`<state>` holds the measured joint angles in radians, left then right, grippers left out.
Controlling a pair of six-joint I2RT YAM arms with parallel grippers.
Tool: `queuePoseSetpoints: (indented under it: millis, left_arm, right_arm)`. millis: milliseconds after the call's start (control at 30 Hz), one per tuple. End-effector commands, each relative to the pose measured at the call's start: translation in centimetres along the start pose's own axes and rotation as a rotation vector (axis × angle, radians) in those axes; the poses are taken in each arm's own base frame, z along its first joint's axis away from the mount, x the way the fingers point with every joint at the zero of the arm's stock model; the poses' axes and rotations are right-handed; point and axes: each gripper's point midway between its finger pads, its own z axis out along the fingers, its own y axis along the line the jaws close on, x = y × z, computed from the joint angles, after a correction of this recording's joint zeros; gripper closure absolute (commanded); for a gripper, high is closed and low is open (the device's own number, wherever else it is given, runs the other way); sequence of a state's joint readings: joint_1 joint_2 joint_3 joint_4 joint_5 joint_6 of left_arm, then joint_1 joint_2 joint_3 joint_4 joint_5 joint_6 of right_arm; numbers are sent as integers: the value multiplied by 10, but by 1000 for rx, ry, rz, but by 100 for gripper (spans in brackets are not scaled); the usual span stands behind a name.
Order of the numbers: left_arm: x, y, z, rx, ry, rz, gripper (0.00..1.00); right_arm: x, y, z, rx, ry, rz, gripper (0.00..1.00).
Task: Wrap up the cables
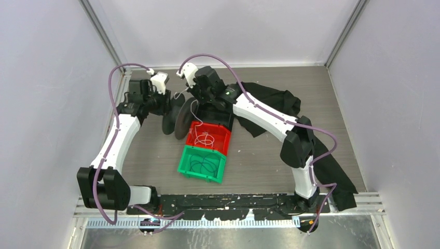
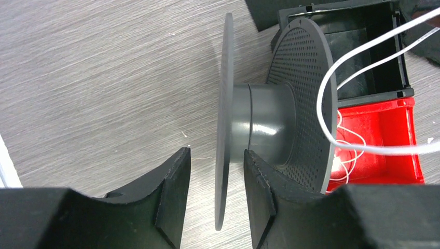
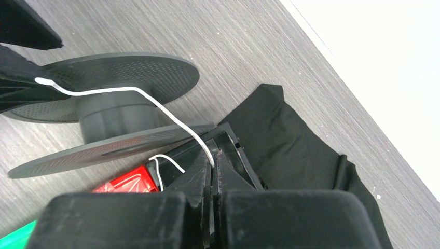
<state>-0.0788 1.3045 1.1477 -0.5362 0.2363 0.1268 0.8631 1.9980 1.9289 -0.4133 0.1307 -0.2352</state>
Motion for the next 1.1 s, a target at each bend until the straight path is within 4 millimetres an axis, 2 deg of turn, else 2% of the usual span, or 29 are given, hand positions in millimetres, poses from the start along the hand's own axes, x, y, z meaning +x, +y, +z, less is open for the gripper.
queuePoseSetpoints:
  millis: [0, 133, 267, 500, 733, 1067]
  left_arm:
    - [-14, 2, -11, 2, -57, -38, 55]
    - [-18, 1, -17, 11, -66, -52, 52]
    - [-20, -1, -30, 25, -69, -70, 50]
    - [-28, -9, -46, 57, -103, -109, 45]
    - [-25, -12, -43, 74, -97, -136, 43]
    - [-20, -10, -43, 51, -104, -174, 41]
  right_arm:
    - [-18, -12, 1, 57, -26, -51, 100]
    - [-17, -15, 8, 77, -15, -72, 100]
    - [-19, -16, 11, 98, -14, -98, 100]
    - [-16, -7, 16, 117, 5, -138, 100]
    - [-17, 10, 19, 141, 2, -151, 100]
    - [-10, 20, 27, 134, 12, -109, 100]
